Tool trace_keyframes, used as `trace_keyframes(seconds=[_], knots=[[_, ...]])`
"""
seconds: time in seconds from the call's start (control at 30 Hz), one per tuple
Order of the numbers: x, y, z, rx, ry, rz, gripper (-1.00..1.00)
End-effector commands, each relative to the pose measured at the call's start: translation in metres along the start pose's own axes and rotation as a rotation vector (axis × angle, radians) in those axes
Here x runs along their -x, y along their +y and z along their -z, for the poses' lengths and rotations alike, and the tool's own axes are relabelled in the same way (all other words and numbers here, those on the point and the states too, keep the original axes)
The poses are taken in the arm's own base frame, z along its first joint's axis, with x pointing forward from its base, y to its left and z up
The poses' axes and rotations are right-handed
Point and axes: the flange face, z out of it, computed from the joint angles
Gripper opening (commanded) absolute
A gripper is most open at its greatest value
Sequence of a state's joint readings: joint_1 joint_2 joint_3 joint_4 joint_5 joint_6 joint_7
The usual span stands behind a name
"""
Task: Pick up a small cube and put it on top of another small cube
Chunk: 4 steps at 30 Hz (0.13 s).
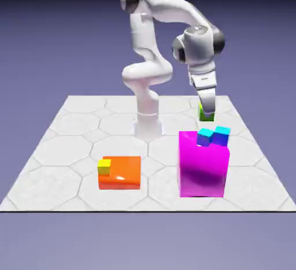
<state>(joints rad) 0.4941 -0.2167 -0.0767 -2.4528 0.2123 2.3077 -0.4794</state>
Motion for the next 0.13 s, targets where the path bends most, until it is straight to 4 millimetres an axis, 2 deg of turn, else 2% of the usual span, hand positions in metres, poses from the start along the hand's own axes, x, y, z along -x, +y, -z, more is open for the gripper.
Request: trace_keyframes(seconds=[0.0, 0.03, 0.07, 0.1], knots=[[0.001, 0.0, -0.005, 0.002, 0.0, 0.0, -1.0], [0.001, 0.0, -0.005, 0.002, 0.0, 0.0, 1.0], [0.001, 0.0, -0.005, 0.002, 0.0, 0.0, 1.0], [-0.001, 0.0, 0.011, 0.0, 0.001, 0.0, 1.0]])
